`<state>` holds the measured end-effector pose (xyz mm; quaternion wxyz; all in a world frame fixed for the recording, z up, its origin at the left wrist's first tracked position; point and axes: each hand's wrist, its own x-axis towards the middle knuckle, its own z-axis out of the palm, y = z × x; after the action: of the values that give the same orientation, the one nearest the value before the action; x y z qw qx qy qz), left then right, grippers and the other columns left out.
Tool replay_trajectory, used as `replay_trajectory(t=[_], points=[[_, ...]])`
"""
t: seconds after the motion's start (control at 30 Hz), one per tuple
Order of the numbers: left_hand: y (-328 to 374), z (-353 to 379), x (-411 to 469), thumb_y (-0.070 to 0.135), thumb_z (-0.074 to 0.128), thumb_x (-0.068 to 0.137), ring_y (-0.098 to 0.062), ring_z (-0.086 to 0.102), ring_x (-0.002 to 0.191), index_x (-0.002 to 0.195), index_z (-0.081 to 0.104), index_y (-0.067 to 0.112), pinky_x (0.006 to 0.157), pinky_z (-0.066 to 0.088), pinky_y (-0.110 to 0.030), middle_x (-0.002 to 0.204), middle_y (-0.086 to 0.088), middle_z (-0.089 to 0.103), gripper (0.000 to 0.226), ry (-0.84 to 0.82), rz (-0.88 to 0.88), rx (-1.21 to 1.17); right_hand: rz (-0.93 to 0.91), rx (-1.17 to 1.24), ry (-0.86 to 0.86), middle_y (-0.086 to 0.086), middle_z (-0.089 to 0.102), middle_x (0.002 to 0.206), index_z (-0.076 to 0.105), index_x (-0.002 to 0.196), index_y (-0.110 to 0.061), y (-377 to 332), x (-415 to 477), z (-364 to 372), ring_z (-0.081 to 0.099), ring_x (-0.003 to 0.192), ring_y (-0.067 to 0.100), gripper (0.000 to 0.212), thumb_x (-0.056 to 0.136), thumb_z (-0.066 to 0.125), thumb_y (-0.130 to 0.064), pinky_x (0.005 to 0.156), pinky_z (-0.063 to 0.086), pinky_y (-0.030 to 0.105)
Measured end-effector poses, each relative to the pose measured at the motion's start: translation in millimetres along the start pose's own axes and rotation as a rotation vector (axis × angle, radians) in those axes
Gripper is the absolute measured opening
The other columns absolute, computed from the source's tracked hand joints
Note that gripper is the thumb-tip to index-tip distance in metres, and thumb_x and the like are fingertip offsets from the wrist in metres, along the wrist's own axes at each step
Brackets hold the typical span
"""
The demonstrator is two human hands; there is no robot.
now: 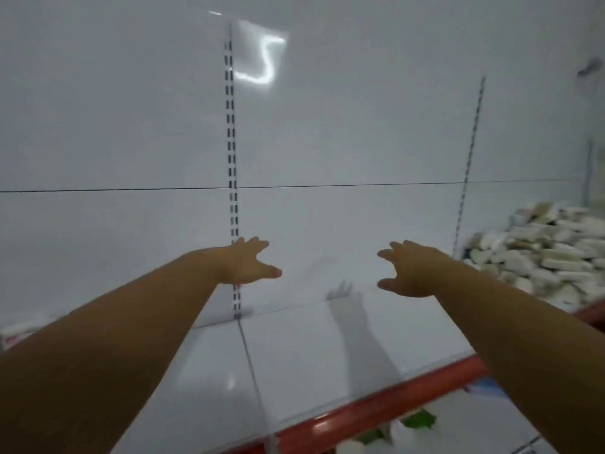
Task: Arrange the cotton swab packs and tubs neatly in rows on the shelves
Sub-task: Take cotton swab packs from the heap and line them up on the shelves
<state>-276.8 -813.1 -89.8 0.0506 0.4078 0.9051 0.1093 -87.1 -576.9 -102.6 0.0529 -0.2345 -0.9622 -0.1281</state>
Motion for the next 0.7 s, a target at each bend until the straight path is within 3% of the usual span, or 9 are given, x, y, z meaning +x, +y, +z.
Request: replay_trajectory(t=[0.13,0.27,0.53,0.7], points=[[169,-1,36,0.060,0.041,0.094,-0.013,-0.007,0.149,0.155,0.009,0.026,0.120,0.000,-0.042,0.162,0.006,-0.003,0.077,0.029,0.207,0.035,0.029,0.105,0.099,0.002,0.011,0.161,0.016,0.153,-0.026,99,-49,-1,0.008,0.148,0.019,0.068,0.096,0.041,-0.054,0.119,0.015,0.041],[277,32,70,0.060,0.038,0.095,-0.010,-0.002,0.149,0.155,0.010,0.027,0.121,0.002,-0.039,0.162,0.006,0.001,0.074,-0.022,0.342,0.130,0.088,0.012,0.003,0.003,0.009,0.161,0.015,0.153,-0.026,193,-99,29,0.007,0.148,0.021,0.068,0.096,0.044,-0.050,0.118,0.019,0.043],[378,95,164,0.055,0.035,0.098,-0.015,0.006,0.149,0.155,0.009,0.026,0.119,0.009,-0.035,0.163,0.002,0.003,0.069,-0.060,0.414,0.219,0.271,0.058,-0.065,-0.002,0.006,0.162,0.012,0.153,-0.032,342,-119,70,0.010,0.148,0.020,0.068,0.096,0.046,-0.048,0.117,0.020,0.044],[432,110,247,0.050,0.040,0.099,-0.018,0.027,0.144,0.153,0.018,0.022,0.113,0.022,-0.029,0.159,0.001,0.022,0.064,-0.027,0.504,0.135,0.303,0.012,-0.075,-0.003,0.016,0.159,0.018,0.151,-0.032,408,-79,96,0.018,0.145,0.020,0.066,0.095,0.047,-0.048,0.115,0.027,0.043]])
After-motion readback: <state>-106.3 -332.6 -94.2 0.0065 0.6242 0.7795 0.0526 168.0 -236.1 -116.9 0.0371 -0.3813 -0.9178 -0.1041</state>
